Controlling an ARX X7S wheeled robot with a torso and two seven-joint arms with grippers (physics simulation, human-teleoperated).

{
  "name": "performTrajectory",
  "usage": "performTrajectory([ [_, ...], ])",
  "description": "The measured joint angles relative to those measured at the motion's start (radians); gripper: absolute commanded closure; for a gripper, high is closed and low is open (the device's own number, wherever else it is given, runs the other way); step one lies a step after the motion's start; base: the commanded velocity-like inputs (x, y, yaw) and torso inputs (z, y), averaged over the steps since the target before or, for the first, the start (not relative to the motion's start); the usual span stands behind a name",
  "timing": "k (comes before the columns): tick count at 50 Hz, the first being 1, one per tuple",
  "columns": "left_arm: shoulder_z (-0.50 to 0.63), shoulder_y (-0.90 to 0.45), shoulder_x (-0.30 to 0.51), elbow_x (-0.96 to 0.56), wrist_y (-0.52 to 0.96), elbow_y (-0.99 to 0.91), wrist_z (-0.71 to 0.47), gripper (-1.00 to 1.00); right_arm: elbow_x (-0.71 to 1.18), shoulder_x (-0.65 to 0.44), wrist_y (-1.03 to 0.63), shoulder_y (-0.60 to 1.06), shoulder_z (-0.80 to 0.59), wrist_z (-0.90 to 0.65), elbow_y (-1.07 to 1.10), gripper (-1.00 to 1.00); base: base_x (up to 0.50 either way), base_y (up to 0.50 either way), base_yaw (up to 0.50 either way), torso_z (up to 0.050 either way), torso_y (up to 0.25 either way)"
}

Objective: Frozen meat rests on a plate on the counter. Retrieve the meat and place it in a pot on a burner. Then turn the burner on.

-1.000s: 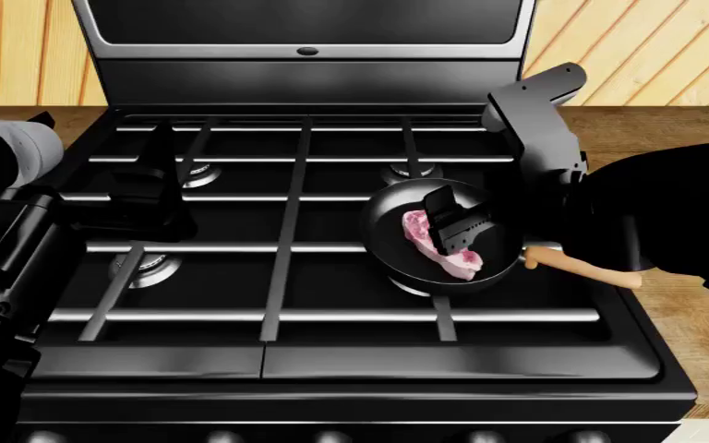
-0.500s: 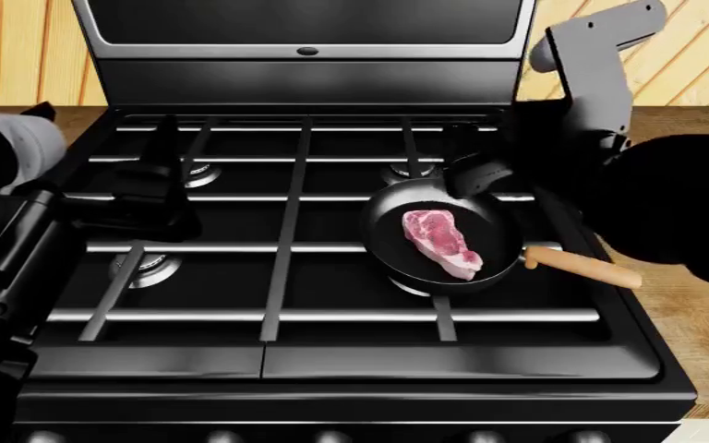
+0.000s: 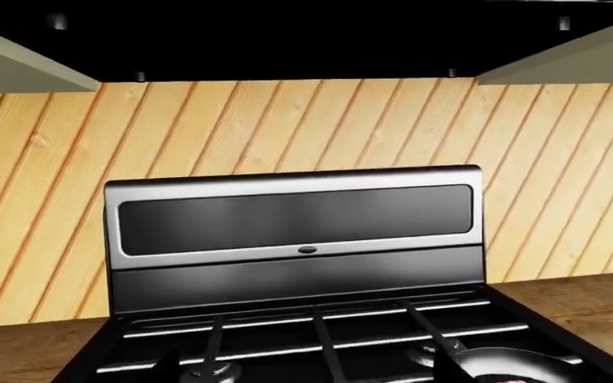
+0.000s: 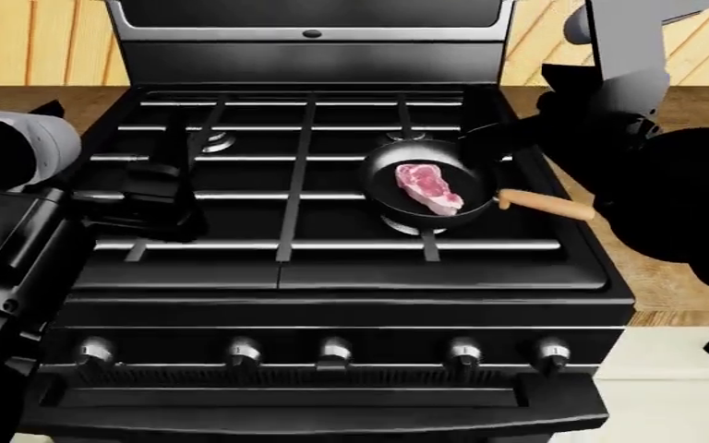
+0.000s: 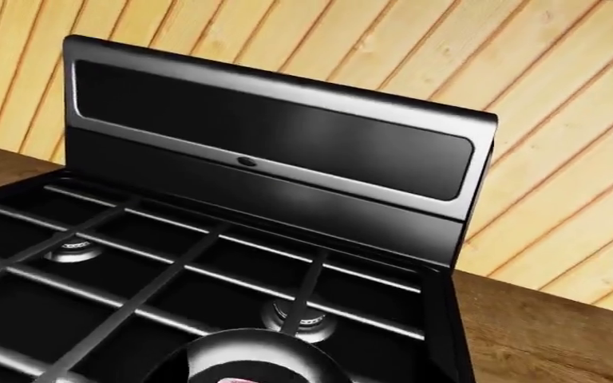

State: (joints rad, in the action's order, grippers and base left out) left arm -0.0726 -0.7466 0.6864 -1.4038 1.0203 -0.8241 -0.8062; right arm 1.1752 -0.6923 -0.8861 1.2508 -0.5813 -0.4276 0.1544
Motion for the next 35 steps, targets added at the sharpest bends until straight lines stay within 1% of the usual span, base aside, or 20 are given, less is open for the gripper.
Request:
performTrajectory([
  [9,0.011,-0.008,-0.001,-0.005,0.001,0.001,-0.007,-1.0,-0.008,-0.003,0.008,-0.005,-0.002,0.002,0.004,-1.0,-0.48,0.0,0.0,0.0,0.0],
  [35,0.029,-0.009,0.001,0.005,-0.005,0.006,-0.005,-1.0,-0.011,-0.01,0.024,-0.023,-0.002,-0.001,0.017,-1.0,-0.38,0.0,0.0,0.0,0.0],
])
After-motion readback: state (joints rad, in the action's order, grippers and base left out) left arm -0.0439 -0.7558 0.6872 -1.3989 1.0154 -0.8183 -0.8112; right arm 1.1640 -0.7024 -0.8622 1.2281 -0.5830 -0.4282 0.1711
